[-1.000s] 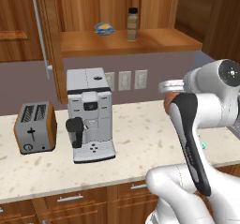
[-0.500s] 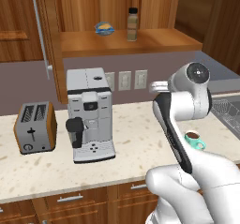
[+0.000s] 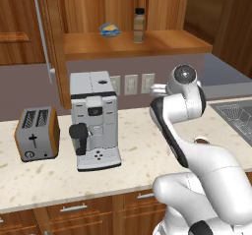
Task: Pick the cinnamon and honey bottle from the cabinet and place them next to the mug.
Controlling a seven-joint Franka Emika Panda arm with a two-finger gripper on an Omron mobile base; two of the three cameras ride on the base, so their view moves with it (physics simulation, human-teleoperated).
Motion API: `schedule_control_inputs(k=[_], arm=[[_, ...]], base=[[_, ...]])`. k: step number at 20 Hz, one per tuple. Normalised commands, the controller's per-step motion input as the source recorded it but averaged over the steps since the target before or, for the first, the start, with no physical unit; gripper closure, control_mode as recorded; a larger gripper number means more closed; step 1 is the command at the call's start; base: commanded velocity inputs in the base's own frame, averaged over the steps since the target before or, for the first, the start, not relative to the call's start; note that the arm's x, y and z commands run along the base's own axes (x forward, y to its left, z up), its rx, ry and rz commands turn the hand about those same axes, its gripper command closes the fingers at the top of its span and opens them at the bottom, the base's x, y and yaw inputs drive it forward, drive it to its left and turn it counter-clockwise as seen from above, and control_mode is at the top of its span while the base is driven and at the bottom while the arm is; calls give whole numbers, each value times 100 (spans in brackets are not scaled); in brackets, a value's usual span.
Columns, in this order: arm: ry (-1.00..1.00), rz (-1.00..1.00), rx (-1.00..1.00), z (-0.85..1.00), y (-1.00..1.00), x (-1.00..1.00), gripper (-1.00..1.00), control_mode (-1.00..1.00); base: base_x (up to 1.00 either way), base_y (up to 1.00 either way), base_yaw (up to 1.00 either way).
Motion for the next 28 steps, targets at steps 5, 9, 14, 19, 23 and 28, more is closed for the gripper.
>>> schedule_control_inputs(k=[5, 9, 14, 19, 23, 28], arm=[[0, -9, 5, -16, -3, -24, 100, -100], [0, -6, 0, -54, -13, -17, 100, -100], [1, -7, 0, -56, -7, -2, 100, -100], [9, -13, 0, -48, 0, 3, 100, -100], [9, -18, 0, -34, 0, 11, 100, -100], [0, -19, 0, -35, 0, 6, 100, -100]], base=[[0, 0, 0], [0, 0, 0], [0, 0, 0], [0, 0, 0], [0, 0, 0], [0, 0, 0]])
